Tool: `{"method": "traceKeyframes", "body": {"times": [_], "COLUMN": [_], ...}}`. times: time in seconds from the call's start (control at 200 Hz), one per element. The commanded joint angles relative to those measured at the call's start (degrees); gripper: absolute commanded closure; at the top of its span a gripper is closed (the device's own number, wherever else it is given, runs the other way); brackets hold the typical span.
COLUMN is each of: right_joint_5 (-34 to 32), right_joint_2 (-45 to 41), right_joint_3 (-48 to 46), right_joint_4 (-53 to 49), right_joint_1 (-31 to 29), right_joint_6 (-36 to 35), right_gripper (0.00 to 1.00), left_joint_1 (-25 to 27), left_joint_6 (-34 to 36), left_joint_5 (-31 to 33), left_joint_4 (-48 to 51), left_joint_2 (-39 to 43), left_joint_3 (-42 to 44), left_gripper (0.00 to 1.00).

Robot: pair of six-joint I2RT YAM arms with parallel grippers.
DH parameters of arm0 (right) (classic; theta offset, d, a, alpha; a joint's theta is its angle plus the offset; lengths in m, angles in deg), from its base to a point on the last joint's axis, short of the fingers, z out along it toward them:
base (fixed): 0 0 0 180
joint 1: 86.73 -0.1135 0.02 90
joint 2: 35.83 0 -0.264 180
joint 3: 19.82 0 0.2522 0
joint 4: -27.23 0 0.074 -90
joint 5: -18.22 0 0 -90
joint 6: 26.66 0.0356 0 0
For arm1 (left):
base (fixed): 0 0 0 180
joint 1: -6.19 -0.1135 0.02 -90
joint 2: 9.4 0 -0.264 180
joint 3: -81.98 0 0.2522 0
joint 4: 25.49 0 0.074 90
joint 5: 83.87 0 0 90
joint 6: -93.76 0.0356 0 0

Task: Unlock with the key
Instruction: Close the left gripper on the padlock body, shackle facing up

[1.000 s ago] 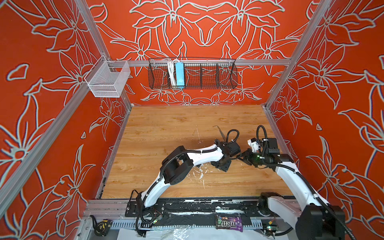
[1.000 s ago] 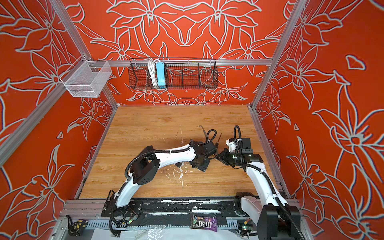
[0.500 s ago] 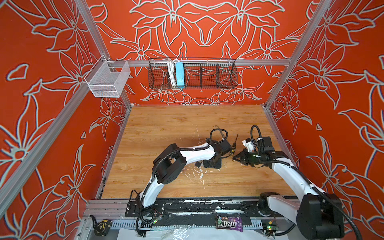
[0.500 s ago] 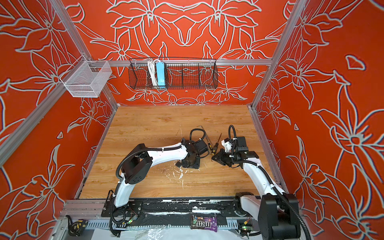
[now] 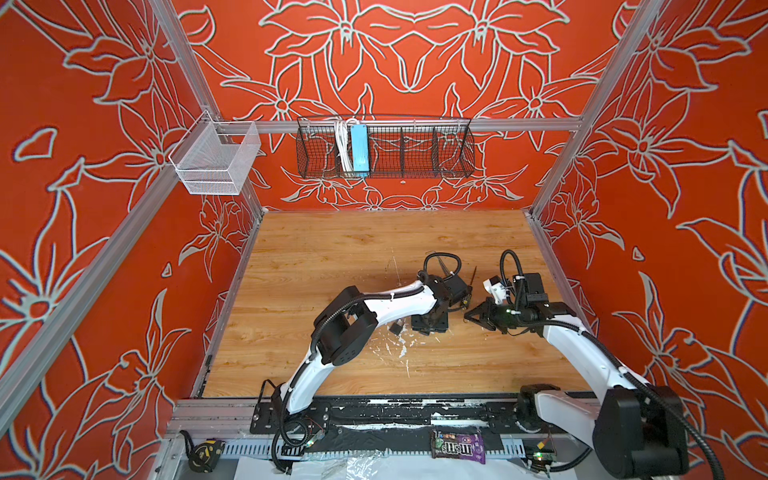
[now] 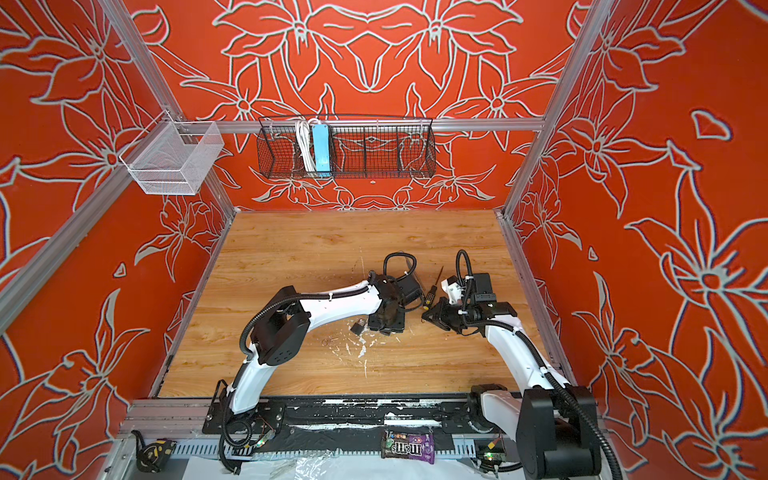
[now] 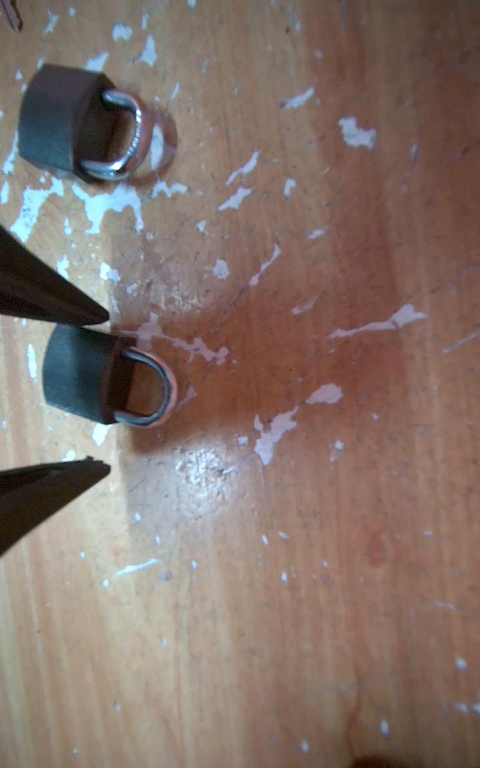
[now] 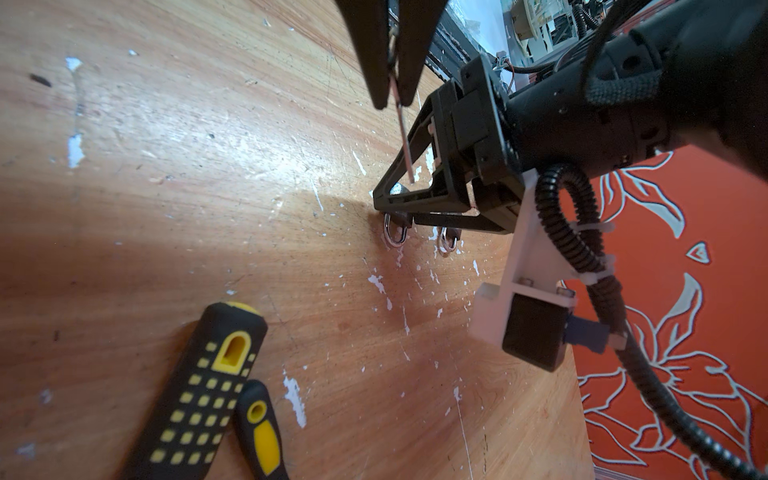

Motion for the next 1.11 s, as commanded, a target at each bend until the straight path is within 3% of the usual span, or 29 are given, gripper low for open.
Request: {"method": "traceKeyframes", "body": {"times": [0.0,0.62,1.101], "right_joint_5": [1.35,2.28,2.58], "right_joint_2": [-1.36,-2.49,-1.91], "right_joint_3": [-1.27,-3.57,-3.18], "right_joint_4": [0.25,1.61,0.66], "right_joint_1": [-0.44,-0.38,-0.44], "right_joint_6": [-1.01,-0.57,-0.83], "right_gripper": [1.0,1.0,1.0], "left_joint_1": [-0.36,-0.97,-1.2], "left_joint_6": [1.54,2.56,2.05], "left_joint_5": [1.34,1.07,0.11], "left_joint_4": [4.74,6.79,7.42], "left_joint_2": [-1.92,-5.0,-4.43], "left_joint_3": [-1.57,-3.29,-2.52], "left_gripper": [0.46,0.51,0.69]}}
